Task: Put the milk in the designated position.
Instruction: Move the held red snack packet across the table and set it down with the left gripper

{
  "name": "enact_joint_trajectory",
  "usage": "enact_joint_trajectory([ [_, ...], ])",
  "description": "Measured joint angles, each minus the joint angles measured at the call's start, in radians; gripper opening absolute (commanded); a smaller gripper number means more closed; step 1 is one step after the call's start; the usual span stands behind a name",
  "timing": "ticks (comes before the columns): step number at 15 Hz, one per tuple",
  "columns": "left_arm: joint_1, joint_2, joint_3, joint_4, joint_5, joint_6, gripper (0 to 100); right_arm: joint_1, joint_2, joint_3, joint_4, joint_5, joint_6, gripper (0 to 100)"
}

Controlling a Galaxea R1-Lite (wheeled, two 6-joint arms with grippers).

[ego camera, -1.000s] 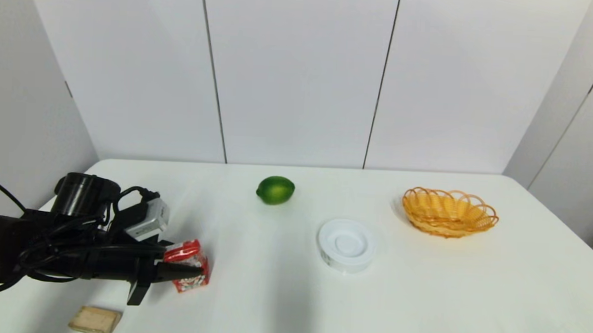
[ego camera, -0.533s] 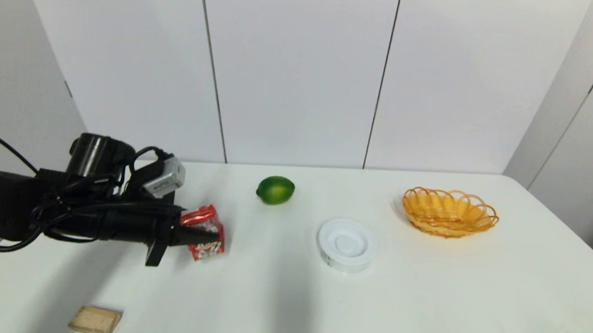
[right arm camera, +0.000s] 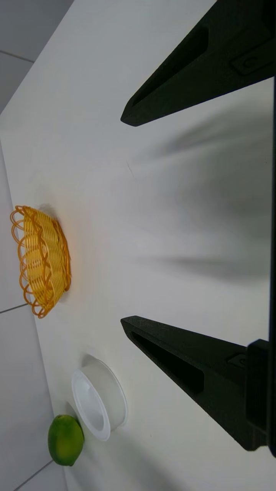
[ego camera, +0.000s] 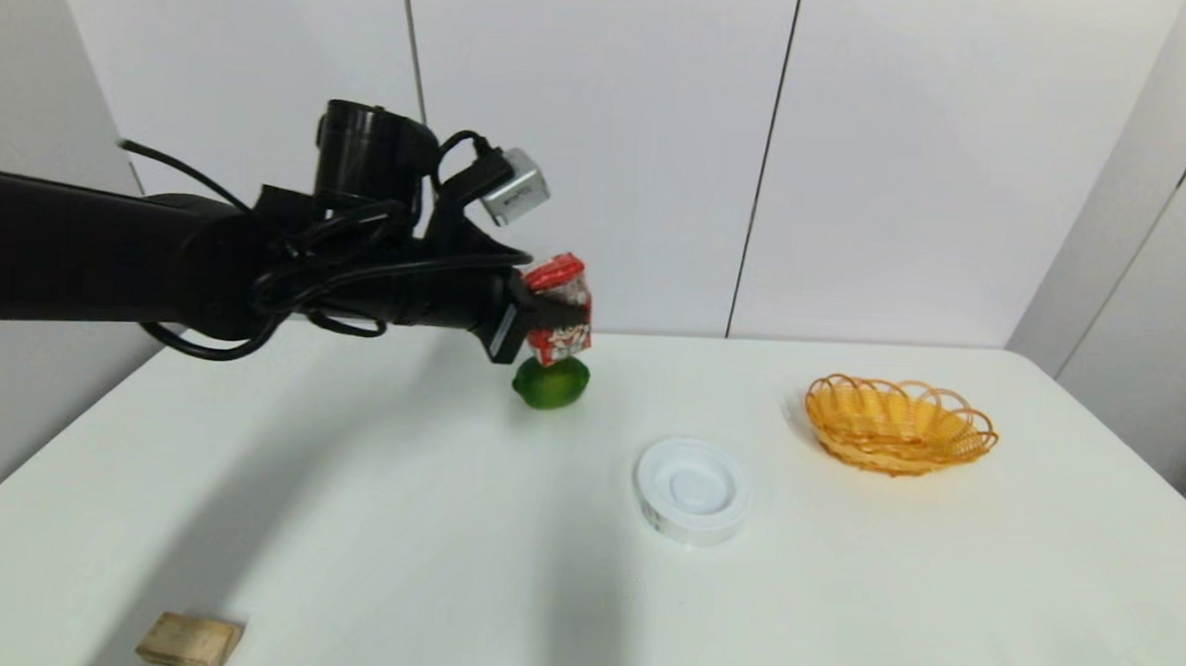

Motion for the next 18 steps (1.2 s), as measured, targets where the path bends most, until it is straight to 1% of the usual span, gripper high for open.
enact_joint_trajectory([
  [3,-0.090,0.107,-0.107,-0.094,0.177,-0.119,0,0.000,0.000,0.000,0.000,-0.001,0.000,100],
  [5,-0.149,0.170,-0.143,-0.174,0.264,-0.208,0,0.000,0.000,0.000,0.000,-0.001,0.000,100],
  [6,-0.175,0.200,-0.151,-0.220,0.289,-0.253,0,0.000,0.000,0.000,0.000,-0.001,0.000,100],
  [8,-0.209,0.250,-0.158,-0.294,0.298,-0.307,0,0.000,0.000,0.000,0.000,-0.001,0.000,100],
  [11,-0.243,0.326,-0.171,-0.379,0.303,-0.333,0,0.000,0.000,0.000,0.000,-0.001,0.000,100],
  [13,-0.254,0.372,-0.193,-0.387,0.335,-0.333,0,0.000,0.000,0.000,0.000,-0.001,0.000,100],
  [16,-0.270,0.436,-0.246,-0.393,0.464,-0.333,0,0.000,0.000,0.000,0.000,0.000,0.000,100],
  [18,-0.279,0.472,-0.284,-0.390,0.494,-0.334,0,0.000,0.000,0.000,0.000,-0.001,0.000,100],
])
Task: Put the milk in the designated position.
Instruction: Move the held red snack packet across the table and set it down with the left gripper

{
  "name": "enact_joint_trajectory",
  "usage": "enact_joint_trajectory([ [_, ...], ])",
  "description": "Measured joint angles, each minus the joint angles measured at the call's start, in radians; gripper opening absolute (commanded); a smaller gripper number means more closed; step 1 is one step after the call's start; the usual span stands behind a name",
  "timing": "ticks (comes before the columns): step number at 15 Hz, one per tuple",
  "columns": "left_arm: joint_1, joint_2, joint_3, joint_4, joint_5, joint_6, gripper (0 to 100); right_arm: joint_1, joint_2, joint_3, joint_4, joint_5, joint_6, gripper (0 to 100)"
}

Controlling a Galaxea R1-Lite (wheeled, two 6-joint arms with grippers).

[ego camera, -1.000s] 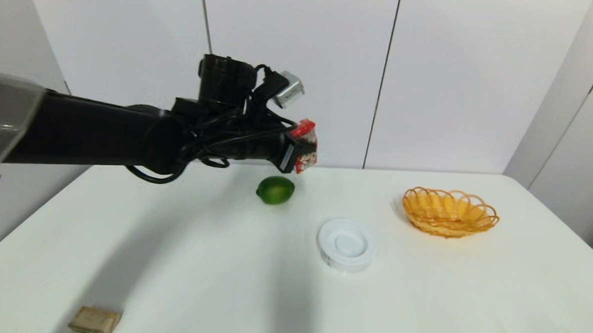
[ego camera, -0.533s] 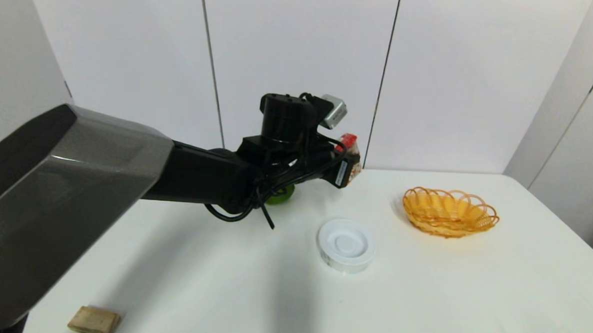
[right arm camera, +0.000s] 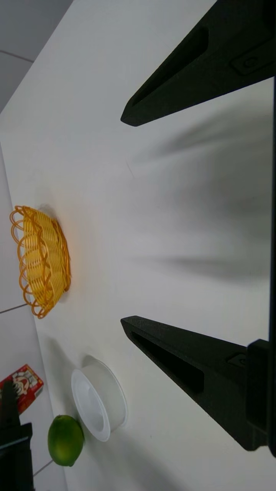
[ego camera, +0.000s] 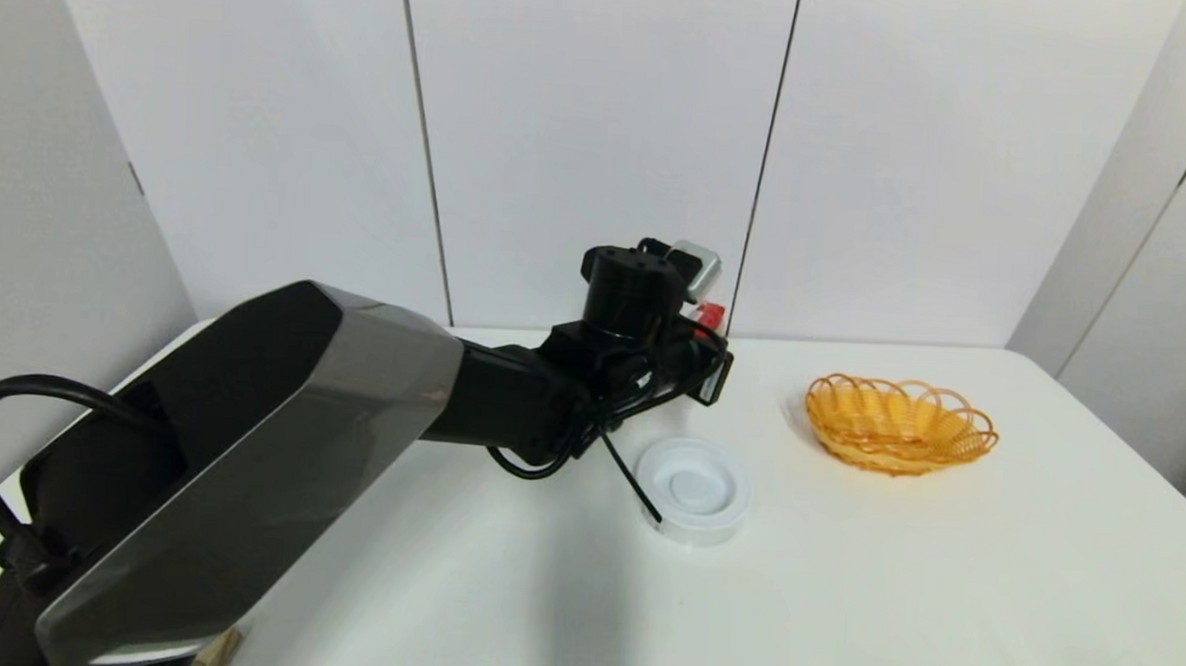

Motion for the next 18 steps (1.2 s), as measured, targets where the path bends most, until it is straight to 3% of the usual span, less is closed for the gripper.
enact_joint_trajectory([
  [5,-0.020,0.074,-0.136,0.036,-0.008,0.001,0,0.000,0.000,0.000,0.000,0.000,0.000,100],
  [9,-0.030,0.117,-0.250,0.185,-0.023,0.001,0,0.000,0.000,0.000,0.000,0.000,0.000,100],
  [18,-0.046,0.170,-0.274,0.190,-0.024,0.002,0,0.000,0.000,0.000,0.000,0.000,0.000,100],
])
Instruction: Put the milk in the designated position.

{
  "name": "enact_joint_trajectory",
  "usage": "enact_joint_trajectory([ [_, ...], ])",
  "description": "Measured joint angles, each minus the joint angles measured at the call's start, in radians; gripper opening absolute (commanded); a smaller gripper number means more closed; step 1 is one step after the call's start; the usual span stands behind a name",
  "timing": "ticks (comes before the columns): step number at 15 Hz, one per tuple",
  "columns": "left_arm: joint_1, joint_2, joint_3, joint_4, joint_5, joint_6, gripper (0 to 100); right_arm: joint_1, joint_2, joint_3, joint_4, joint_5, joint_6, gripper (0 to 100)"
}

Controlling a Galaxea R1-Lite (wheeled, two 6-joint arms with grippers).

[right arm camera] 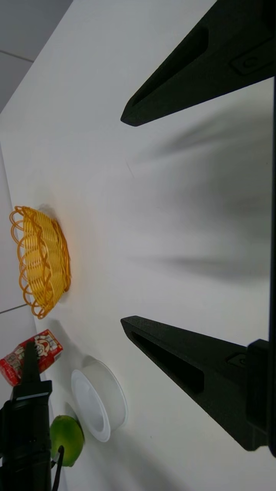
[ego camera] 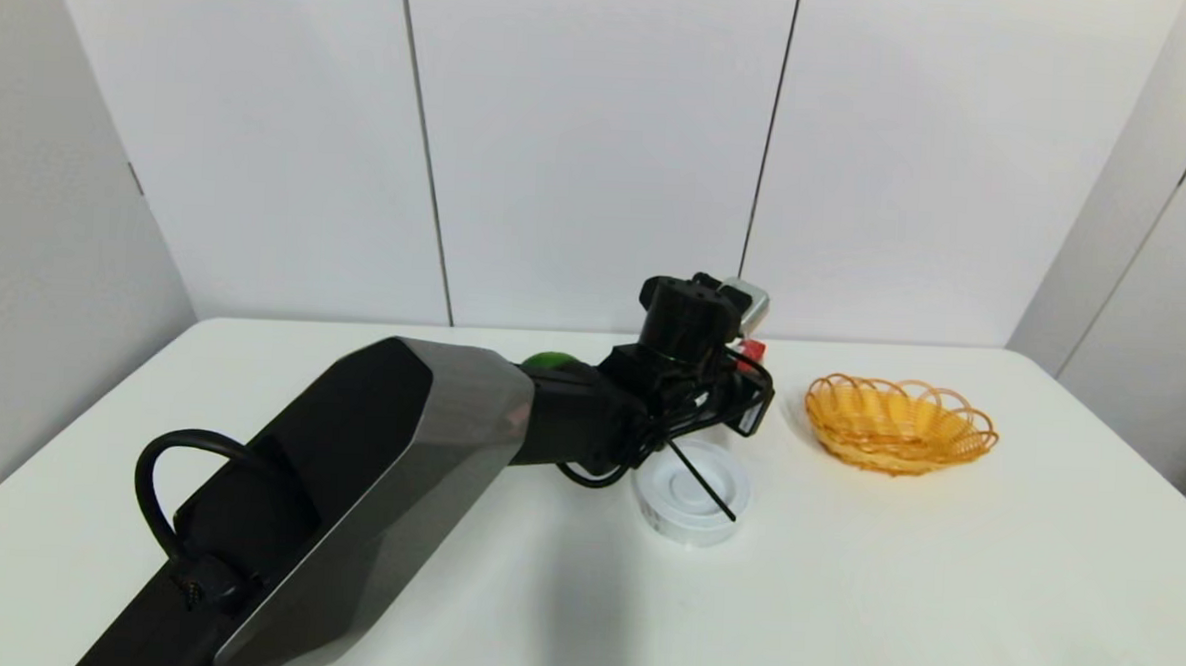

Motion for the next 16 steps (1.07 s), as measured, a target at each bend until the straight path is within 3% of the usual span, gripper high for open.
enact_joint_trajectory([
  [2,0.000,0.004,-0.002,0.001,-0.001,0.003,0,0.000,0.000,0.000,0.000,0.000,0.000,100],
  [3,0.000,0.006,-0.006,0.001,-0.001,0.005,100,0.000,0.000,0.000,0.000,0.000,0.000,100],
  [12,-0.006,0.006,-0.009,0.005,0.000,0.007,100,0.000,0.000,0.000,0.000,0.000,0.000,100],
  [16,-0.006,-0.044,-0.004,0.080,0.001,0.007,100,0.000,0.000,0.000,0.000,0.000,0.000,100],
])
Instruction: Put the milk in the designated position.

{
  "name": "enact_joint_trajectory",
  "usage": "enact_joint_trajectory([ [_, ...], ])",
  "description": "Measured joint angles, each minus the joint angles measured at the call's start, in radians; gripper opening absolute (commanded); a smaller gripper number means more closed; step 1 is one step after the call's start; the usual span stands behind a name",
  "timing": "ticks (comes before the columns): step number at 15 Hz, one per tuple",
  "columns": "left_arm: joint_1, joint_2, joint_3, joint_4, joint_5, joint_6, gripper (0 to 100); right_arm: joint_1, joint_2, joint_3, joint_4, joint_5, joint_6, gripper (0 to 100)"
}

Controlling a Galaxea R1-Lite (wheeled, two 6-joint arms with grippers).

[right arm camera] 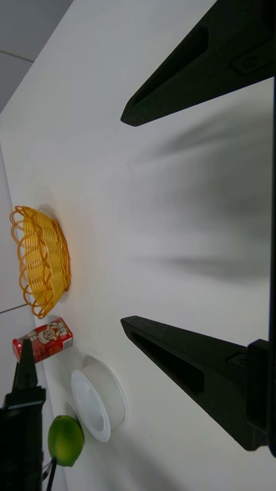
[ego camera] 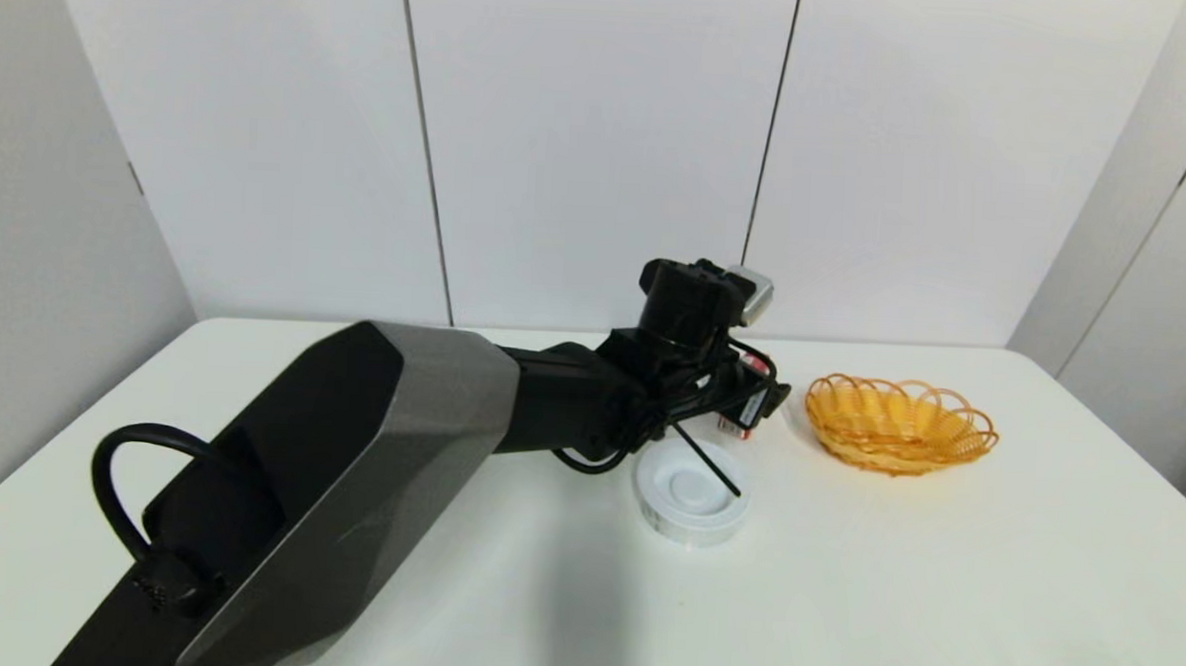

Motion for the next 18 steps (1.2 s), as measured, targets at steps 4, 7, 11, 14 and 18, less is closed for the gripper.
enact_joint_trajectory([
  [4,-0.003,-0.139,0.021,0.241,0.001,-0.004,100,0.000,0.000,0.000,0.000,0.000,0.000,100],
  [7,-0.019,-0.290,0.120,0.384,0.000,0.000,100,0.000,0.000,0.000,0.000,0.000,0.000,100],
  [11,-0.032,-0.529,0.469,0.402,-0.002,-0.004,100,0.000,0.000,0.000,0.000,0.000,0.000,100],
  [14,-0.014,-0.775,0.795,0.358,-0.030,-0.022,100,0.000,0.000,0.000,0.000,0.000,0.000,100],
  [18,0.128,-1.151,1.186,0.212,-0.064,-0.018,100,0.000,0.000,0.000,0.000,0.000,0.000,100],
])
